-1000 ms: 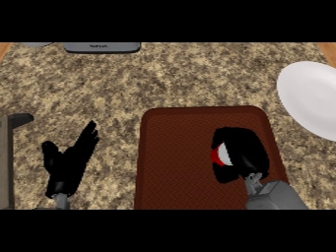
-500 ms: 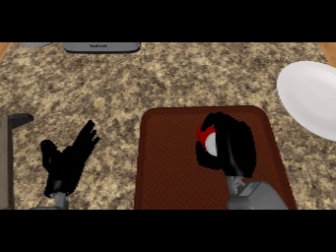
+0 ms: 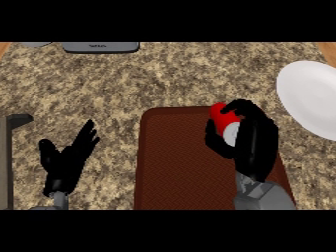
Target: Pick the can from the tray and place it in the plate
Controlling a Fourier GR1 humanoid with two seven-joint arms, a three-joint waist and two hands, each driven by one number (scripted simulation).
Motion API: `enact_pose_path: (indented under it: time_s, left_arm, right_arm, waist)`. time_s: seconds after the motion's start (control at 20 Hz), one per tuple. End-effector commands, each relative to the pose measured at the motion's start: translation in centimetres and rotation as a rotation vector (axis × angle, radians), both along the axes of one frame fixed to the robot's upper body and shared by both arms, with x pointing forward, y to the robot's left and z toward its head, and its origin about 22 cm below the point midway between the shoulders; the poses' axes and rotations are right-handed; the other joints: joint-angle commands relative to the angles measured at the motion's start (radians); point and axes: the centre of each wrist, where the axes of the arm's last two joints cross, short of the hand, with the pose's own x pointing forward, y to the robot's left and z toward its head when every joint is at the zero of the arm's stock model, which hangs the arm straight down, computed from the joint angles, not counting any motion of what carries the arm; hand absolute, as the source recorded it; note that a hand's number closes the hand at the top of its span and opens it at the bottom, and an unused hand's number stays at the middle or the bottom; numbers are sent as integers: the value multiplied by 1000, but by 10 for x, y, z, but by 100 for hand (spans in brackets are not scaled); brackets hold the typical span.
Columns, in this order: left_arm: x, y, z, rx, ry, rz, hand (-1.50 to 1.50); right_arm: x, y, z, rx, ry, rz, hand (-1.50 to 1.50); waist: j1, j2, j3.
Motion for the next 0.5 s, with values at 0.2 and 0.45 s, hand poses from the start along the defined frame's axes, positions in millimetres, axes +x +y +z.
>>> enact_pose_path:
  time_s: [0.2,0.45]
  left_arm:
    - [-11,-5,-18,-1,20,5,0]
    - [4,1,4,7,25,0,0]
  right_arm:
    - [7,-64,-5,174,-160,-181,150]
    - [35,-118,-12,185,-225,-257,150]
  waist:
    - [2,6,-3]
    - [8,7,-3]
